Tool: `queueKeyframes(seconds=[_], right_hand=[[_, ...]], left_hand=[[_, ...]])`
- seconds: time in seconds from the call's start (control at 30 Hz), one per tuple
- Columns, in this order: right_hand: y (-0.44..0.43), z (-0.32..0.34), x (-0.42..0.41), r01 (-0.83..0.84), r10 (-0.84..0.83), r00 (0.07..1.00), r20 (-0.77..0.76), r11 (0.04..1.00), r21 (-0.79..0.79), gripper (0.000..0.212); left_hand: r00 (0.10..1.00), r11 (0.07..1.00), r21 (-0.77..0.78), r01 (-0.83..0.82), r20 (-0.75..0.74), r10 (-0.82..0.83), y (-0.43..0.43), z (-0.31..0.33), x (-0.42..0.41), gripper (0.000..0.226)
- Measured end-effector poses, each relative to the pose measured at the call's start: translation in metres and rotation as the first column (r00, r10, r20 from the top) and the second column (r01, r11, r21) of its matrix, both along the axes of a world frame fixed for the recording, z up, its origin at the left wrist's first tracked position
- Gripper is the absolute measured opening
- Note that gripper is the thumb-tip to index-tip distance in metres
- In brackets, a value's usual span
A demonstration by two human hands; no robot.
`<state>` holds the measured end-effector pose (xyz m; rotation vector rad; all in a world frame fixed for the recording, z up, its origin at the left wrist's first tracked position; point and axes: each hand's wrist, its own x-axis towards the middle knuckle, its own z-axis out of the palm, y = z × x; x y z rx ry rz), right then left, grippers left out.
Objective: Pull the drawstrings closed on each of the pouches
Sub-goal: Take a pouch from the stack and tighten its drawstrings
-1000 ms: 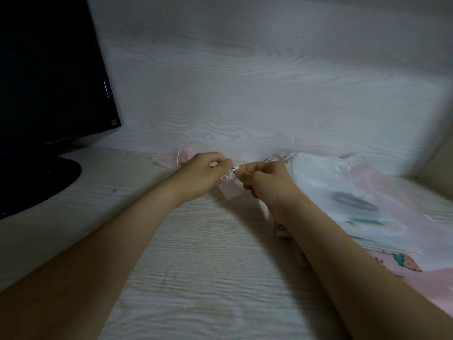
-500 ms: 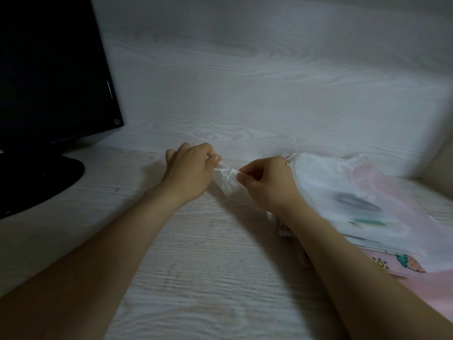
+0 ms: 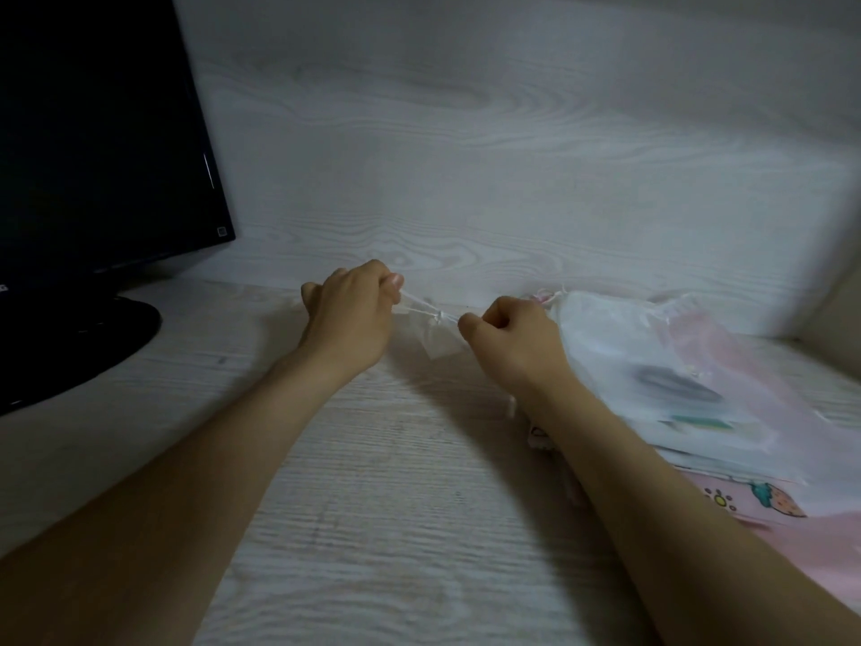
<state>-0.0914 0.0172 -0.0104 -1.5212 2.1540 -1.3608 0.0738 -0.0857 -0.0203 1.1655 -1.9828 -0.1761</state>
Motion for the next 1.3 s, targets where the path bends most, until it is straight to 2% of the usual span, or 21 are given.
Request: queueKeyframes(seconds=[0.1,0.17,0.33,0.43,0.5,0.57,0.63,0.7,0.8,0.83,0.97,1.03,1.07,1.13,1.23,1.3], right_hand=[[-0.002,-0.002,-0.003,0.023,-0.016,0.986,0.166,0.999,-0.039,0.025],[-0.002,-0.004,-0.004,0.021,-0.012,0.978,0.208,0.999,-0.042,0.027],[-0.003,-0.003,-0.003,0.081,-0.067,0.979,0.190,0.995,-0.065,0.031],[-0.003,-0.003,-0.001,0.105,-0.093,0.981,0.169,0.992,-0.067,0.046],[-0.003,-0.004,-0.002,0.129,-0.119,0.980,0.160,0.990,-0.054,0.043],[-0.004,-0.007,-0.004,0.148,-0.139,0.982,0.129,0.987,-0.063,0.037],[-0.003,-0.007,-0.004,0.111,-0.104,0.991,0.083,0.990,-0.083,0.022],[-0.001,-0.007,0.000,-0.004,0.013,0.995,0.097,0.995,-0.099,0.012],[0.001,-0.005,0.009,-0.128,0.147,0.984,0.102,0.977,-0.171,0.015],[0.001,-0.005,0.010,-0.144,0.165,0.983,0.085,0.967,-0.208,0.016],[-0.001,-0.006,0.011,-0.174,0.155,0.985,-0.081,0.912,-0.372,0.015],[-0.003,-0.005,0.010,-0.176,0.185,0.982,-0.020,0.884,-0.434,0.012],[-0.003,-0.003,0.010,-0.162,0.208,0.977,0.049,0.872,-0.463,0.010],[-0.002,0.002,0.010,-0.119,0.261,0.943,0.207,0.845,-0.522,0.008],[0.005,0.011,0.012,-0.051,0.322,0.868,0.379,0.815,-0.577,0.011],[0.007,0.012,0.016,-0.027,0.331,0.841,0.428,0.816,-0.577,0.013]], left_hand=[[0.994,0.998,0.014,-0.055,-0.091,0.056,-0.001,-0.001,0.003,0.031],[0.993,0.996,0.019,-0.089,-0.080,0.090,-0.003,-0.002,0.003,0.026],[0.986,0.985,-0.040,-0.166,-0.014,0.165,-0.007,-0.004,0.004,0.027],[0.982,0.977,-0.101,-0.185,0.019,0.188,-0.008,-0.005,0.003,0.022],[0.982,0.973,-0.155,-0.173,0.052,0.183,-0.009,-0.008,0.002,0.018],[0.986,0.970,-0.204,-0.132,0.077,0.150,-0.008,-0.014,0.002,0.018],[0.997,0.972,-0.228,-0.056,0.043,0.067,-0.008,-0.020,0.003,0.019],[0.998,0.977,-0.211,0.037,-0.049,-0.049,-0.009,-0.026,0.006,0.020],[0.983,0.969,-0.186,0.165,-0.053,-0.178,-0.010,-0.031,0.007,0.008],[0.975,0.966,-0.151,0.210,-0.047,-0.219,-0.010,-0.032,0.005,0.011],[0.930,0.927,0.072,0.368,-0.038,-0.366,-0.005,-0.034,0.003,0.075],[0.915,0.904,0.142,0.403,-0.025,-0.404,-0.004,-0.034,0.004,0.094],[0.911,0.899,0.156,0.410,-0.024,-0.411,-0.003,-0.033,0.005,0.094],[0.901,0.886,0.161,0.434,-0.077,-0.428,-0.004,-0.028,0.004,0.076],[0.849,0.829,0.248,0.501,-0.324,-0.417,0.001,-0.016,0.001,0.043],[0.818,0.836,0.237,0.495,-0.450,-0.357,0.000,-0.011,0.000,0.036]])
